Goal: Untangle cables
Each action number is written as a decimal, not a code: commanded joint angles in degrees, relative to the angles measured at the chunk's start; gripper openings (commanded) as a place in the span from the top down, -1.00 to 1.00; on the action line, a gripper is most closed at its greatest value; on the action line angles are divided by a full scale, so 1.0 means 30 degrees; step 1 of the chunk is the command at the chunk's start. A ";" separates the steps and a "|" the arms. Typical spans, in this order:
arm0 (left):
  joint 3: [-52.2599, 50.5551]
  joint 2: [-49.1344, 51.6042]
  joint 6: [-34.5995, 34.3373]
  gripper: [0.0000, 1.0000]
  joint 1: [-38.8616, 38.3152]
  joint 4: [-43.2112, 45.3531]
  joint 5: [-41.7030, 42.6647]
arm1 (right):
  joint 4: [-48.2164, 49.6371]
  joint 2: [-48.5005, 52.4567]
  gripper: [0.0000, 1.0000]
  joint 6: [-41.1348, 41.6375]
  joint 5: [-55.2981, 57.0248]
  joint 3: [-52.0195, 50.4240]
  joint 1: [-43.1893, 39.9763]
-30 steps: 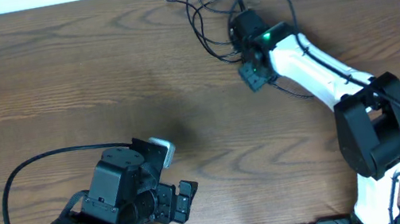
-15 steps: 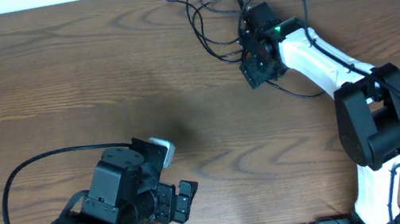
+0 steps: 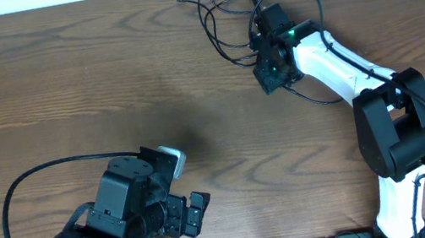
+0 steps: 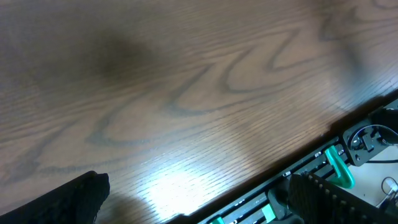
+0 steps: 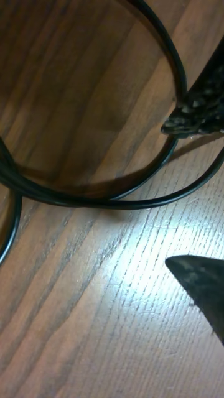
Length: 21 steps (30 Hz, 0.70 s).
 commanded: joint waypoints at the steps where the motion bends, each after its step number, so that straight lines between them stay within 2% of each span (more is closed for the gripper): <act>1: 0.0175 -0.0051 -0.0189 -0.96 0.0066 -0.0058 0.0102 | 0.0124 0.0066 -0.12 -0.0087 -0.0182 -0.0131 0.0175; 17: 0.0175 -0.0051 -0.0189 -0.96 0.0066 -0.0058 0.0102 | 0.1005 0.0117 -0.13 -0.0087 -0.0182 -0.1341 0.0335; 21: 0.0175 -0.0051 -0.0189 -0.96 0.0066 -0.0058 0.0102 | 0.0882 0.0117 0.17 -0.0095 -0.0357 -0.1341 0.0386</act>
